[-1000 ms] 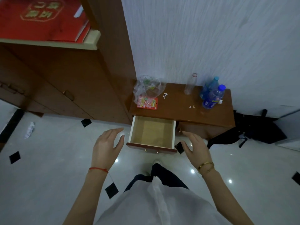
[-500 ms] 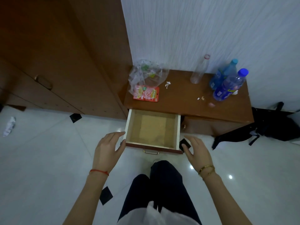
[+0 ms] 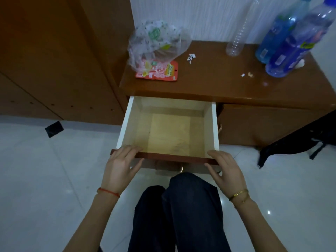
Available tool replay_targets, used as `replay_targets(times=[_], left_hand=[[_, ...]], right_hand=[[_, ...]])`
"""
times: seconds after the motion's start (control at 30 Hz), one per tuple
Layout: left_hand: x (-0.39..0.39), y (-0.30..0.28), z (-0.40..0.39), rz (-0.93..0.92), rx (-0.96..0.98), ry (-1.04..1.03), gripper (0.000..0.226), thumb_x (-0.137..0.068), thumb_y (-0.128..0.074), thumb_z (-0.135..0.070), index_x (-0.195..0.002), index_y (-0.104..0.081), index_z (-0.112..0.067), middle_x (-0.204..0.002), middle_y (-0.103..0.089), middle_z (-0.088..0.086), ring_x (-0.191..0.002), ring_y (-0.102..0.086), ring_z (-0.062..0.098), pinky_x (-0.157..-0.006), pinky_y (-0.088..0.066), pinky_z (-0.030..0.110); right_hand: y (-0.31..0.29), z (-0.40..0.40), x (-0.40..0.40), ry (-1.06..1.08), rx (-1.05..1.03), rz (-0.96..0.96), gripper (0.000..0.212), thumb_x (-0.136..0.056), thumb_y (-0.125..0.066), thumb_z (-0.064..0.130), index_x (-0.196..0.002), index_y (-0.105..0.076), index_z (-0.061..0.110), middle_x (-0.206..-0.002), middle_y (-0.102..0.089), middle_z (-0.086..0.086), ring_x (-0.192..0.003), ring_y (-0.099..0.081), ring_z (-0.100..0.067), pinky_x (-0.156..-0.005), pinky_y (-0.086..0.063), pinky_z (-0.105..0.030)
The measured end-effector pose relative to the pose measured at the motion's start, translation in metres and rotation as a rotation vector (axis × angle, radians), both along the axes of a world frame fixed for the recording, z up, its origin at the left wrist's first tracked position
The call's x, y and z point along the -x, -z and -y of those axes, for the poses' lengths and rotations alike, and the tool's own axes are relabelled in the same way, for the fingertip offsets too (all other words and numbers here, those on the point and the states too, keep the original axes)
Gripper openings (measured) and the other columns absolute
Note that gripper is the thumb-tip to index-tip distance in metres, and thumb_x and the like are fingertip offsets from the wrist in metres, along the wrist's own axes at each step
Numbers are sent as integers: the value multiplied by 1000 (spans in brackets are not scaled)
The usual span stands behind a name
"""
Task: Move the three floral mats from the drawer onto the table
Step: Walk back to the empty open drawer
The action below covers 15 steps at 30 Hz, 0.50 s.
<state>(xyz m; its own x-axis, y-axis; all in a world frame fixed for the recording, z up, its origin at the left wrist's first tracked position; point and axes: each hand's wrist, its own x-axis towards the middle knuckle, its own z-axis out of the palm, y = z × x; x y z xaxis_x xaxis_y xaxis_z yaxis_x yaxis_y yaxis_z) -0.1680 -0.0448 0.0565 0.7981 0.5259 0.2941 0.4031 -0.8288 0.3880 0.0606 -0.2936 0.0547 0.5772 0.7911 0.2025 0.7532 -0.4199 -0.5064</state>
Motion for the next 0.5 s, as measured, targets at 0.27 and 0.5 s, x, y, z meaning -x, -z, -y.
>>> replay_targets(times=[0.27,0.5], left_hand=[[-11,24,-4,144,-78,-29,22,-87,-69,-24,-107,-69,-14,-106,-68,0,-101,-63,18,-85,-53,34],[-52,24,-29,181,-136,-33,17,-86,-69,-19,-102,-71,-13,-101,-70,0,-95,-64,18,-76,-54,33]], right_hand=[[23,-9,-7,62,-119,136,35,-86,-68,25,-116,-64,6,-114,-67,-7,-110,-60,-23,-99,-47,-34],[20,-42,-34,153,-112,208,32,-86,-70,24,-113,-65,6,-113,-67,-10,-110,-60,-27,-95,-49,-41]])
